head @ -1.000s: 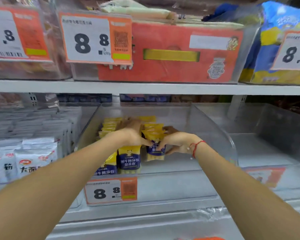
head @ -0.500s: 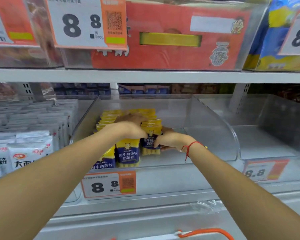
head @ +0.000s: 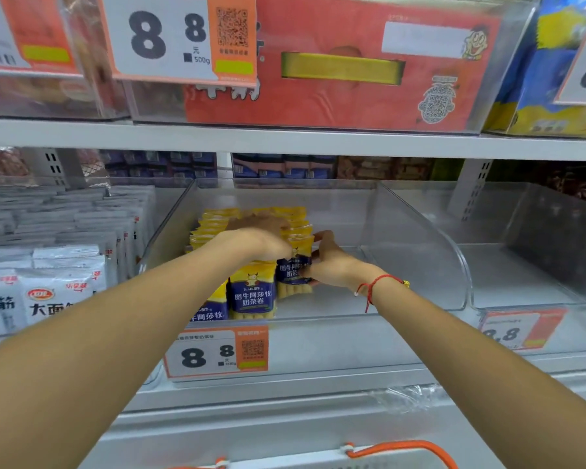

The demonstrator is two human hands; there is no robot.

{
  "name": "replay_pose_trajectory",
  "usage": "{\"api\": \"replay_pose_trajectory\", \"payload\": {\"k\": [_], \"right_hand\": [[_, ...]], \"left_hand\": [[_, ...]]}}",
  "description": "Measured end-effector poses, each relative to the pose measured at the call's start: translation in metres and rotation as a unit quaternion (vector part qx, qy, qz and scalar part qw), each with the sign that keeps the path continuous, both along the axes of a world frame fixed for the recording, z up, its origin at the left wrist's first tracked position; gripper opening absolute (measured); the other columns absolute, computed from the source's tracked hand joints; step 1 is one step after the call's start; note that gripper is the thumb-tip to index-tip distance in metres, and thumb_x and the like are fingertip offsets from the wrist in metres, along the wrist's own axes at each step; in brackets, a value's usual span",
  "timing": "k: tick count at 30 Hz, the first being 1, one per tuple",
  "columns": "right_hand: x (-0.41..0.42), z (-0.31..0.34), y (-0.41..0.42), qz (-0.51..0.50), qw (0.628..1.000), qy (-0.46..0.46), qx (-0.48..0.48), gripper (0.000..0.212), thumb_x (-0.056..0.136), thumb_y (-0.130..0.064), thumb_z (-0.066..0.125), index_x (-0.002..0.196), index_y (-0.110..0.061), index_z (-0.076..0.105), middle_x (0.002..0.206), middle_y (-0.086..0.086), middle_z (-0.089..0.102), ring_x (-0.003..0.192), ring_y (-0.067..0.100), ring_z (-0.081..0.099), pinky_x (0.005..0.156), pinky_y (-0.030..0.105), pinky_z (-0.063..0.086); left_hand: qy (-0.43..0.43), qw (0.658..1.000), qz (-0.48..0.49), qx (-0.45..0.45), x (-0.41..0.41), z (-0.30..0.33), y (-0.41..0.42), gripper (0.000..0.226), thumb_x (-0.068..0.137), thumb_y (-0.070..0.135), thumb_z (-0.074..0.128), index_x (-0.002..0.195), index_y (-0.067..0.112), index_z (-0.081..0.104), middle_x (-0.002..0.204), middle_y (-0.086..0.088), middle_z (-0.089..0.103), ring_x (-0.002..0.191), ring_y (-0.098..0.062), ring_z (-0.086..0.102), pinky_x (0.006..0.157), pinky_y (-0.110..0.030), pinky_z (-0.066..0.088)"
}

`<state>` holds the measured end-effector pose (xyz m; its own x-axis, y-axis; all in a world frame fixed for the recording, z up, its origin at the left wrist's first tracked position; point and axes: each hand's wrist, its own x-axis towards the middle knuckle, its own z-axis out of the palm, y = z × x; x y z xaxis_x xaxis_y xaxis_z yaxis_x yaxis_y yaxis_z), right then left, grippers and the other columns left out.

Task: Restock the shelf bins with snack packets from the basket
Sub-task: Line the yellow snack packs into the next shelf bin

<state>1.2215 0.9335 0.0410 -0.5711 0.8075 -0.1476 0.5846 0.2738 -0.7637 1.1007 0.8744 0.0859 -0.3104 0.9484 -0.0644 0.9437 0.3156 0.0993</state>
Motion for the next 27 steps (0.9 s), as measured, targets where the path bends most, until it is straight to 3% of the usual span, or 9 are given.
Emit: {"api": "replay_pose_trajectory", "payload": {"k": [3, 6, 8, 12, 15, 18, 20, 23, 27], "right_hand": [[0.001, 0.006, -0.003, -0.003, 1.0, -0.006, 0.003, 0.06, 0.082, 0.0, 0.067, 0.127, -0.008, 0.028, 0.115, 0.009, 0.047, 0.115, 0.032, 0.052, 0.093, 0.048, 0.051], [0.008, 0.02, -0.017, 0.009, 0.998, -0.042, 0.046, 0.033, 0.087, -0.002, 0.062, 0.114, -0.007, 0.045, 0.112, 0.013, 0.053, 0.111, 0.032, 0.055, 0.092, 0.041, 0.051], [0.017, 0.028, -0.028, 0.003, 0.994, -0.077, 0.074, 0.041, 0.09, -0.008, 0.06, 0.127, -0.003, 0.043, 0.127, 0.016, 0.05, 0.113, 0.03, 0.052, 0.088, 0.034, 0.048], [0.041, 0.036, -0.051, -0.034, 0.986, -0.088, 0.139, 0.062, 0.088, -0.023, 0.065, 0.138, -0.004, 0.034, 0.14, 0.013, 0.04, 0.129, 0.028, 0.04, 0.1, 0.035, 0.038], [0.065, 0.049, -0.084, -0.078, 0.976, -0.005, 0.201, 0.049, 0.086, -0.031, 0.066, 0.128, -0.013, 0.05, 0.122, 0.005, 0.054, 0.115, 0.022, 0.052, 0.093, 0.034, 0.044], [0.089, 0.052, -0.125, -0.103, 0.964, 0.046, 0.242, 0.016, 0.087, -0.031, 0.065, 0.1, -0.023, 0.063, 0.088, -0.004, 0.061, 0.091, 0.017, 0.059, 0.074, 0.028, 0.044], [0.103, 0.042, -0.151, -0.114, 0.968, 0.064, 0.213, 0.002, 0.085, -0.028, 0.065, 0.087, -0.027, 0.064, 0.078, -0.002, 0.065, 0.08, 0.017, 0.062, 0.072, 0.029, 0.049], [0.121, 0.019, -0.186, -0.099, 0.982, 0.084, 0.138, 0.014, 0.085, -0.022, 0.065, 0.073, -0.029, 0.063, 0.068, 0.004, 0.067, 0.066, 0.02, 0.065, 0.069, 0.036, 0.055], [0.142, -0.022, -0.226, -0.057, 0.996, 0.065, 0.015, 0.011, 0.089, -0.011, 0.061, 0.081, -0.016, 0.065, 0.063, 0.003, 0.063, 0.05, 0.007, 0.057, 0.051, 0.018, 0.047]], "left_hand": [[-0.013, 1.0, 0.003, -0.011, 0.001, 0.003, 0.001, 0.073, 0.085, 0.041, 0.063, 0.148, 0.031, 0.027, 0.157, -0.003, 0.023, 0.142, -0.031, 0.024, 0.113, -0.047, 0.029], [-0.024, 1.0, 0.008, 0.012, 0.007, 0.007, -0.01, 0.078, 0.082, 0.039, 0.067, 0.148, 0.027, 0.028, 0.153, -0.005, 0.031, 0.138, -0.031, 0.033, 0.108, -0.044, 0.037], [-0.034, 0.999, 0.006, 0.042, 0.011, 0.012, -0.023, 0.07, 0.083, 0.037, 0.064, 0.145, 0.023, 0.035, 0.145, -0.008, 0.042, 0.129, -0.03, 0.043, 0.103, -0.043, 0.043], [-0.071, 0.989, 0.012, 0.131, 0.027, 0.025, -0.06, 0.052, 0.082, 0.029, 0.062, 0.132, 0.018, 0.05, 0.105, -0.005, 0.063, 0.094, -0.026, 0.061, 0.075, -0.035, 0.052], [-0.114, 0.969, 0.002, 0.221, 0.044, 0.033, -0.097, 0.045, 0.083, 0.024, 0.062, 0.128, 0.024, 0.054, 0.119, 0.002, 0.064, 0.094, -0.024, 0.064, 0.071, -0.03, 0.049], [-0.192, 0.944, 0.012, 0.267, 0.063, 0.029, -0.139, 0.031, 0.084, 0.024, 0.061, 0.115, 0.031, 0.06, 0.11, 0.014, 0.066, 0.099, -0.015, 0.063, 0.076, -0.027, 0.046], [-0.252, 0.928, 0.031, 0.271, 0.074, 0.015, -0.165, 0.021, 0.086, 0.022, 0.058, 0.104, 0.033, 0.063, 0.101, 0.014, 0.068, 0.095, -0.013, 0.064, 0.078, -0.027, 0.049], [-0.331, 0.91, 0.047, 0.247, 0.082, -0.015, -0.204, 0.013, 0.087, 0.02, 0.059, 0.09, 0.032, 0.064, 0.092, 0.01, 0.069, 0.093, -0.015, 0.065, 0.085, -0.029, 0.051], [-0.349, 0.919, 0.067, 0.17, 0.089, -0.06, -0.242, 0.011, 0.087, 0.023, 0.063, 0.088, 0.034, 0.064, 0.088, 0.013, 0.065, 0.096, -0.013, 0.064, 0.087, -0.03, 0.05]]}}
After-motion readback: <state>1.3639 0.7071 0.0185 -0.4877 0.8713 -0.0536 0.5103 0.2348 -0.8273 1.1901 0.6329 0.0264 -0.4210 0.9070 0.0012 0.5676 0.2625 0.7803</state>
